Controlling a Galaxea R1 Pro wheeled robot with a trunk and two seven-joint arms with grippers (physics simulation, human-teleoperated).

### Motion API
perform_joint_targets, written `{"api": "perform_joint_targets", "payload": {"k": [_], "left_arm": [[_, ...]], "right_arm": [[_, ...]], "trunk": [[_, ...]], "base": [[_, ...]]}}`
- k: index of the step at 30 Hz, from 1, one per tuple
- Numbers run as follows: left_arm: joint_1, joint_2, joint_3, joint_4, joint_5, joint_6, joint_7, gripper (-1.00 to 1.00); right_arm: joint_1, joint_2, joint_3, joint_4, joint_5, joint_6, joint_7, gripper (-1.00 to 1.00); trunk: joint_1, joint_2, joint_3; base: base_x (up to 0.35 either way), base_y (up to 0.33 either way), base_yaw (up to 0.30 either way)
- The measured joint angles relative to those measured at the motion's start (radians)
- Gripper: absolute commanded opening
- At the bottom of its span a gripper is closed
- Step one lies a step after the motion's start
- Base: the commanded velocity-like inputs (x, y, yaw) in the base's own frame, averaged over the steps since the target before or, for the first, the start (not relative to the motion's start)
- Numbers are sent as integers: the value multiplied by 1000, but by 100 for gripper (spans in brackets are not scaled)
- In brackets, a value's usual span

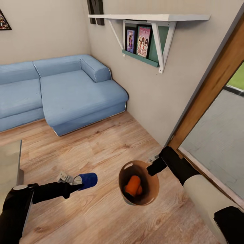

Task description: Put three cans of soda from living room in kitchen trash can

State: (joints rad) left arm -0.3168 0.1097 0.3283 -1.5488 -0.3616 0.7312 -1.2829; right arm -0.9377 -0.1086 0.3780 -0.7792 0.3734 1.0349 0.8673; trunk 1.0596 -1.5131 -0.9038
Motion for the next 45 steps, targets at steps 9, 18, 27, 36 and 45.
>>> {"api": "perform_joint_targets", "payload": {"k": [9, 18, 27, 36, 45], "left_arm": [[0, -8, -5, 0, 1, -52, -11, -100], [1, -10, -3, 10, 7, -209, -15, -100], [1, -10, -5, 13, 7, -210, -10, -100], [1, -10, -4, 13, 4, -205, -9, -100], [1, -10, -5, 13, 1, -195, -12, -100]], "right_arm": [[1, 0, 3, 1, -4, -38, 32, -100], [14, -1, 1, 2, -9, -99, 30, -100], [17, 5, 3, 2, -14, -109, 32, -100], [70, -7, 4, 1, 0, -135, 34, -100], [102, -51, 10, -3, -3, -249, 52, -100]], "trunk": [[0, 0, 0], [0, 0, 0], [0, 0, 0], [0, 0, 0], [0, 0, 0]], "base": [[0, 0, 0], [0, 0, 0], [0, 0, 0], [0, 0, 0], [0, 0, 0]]}}
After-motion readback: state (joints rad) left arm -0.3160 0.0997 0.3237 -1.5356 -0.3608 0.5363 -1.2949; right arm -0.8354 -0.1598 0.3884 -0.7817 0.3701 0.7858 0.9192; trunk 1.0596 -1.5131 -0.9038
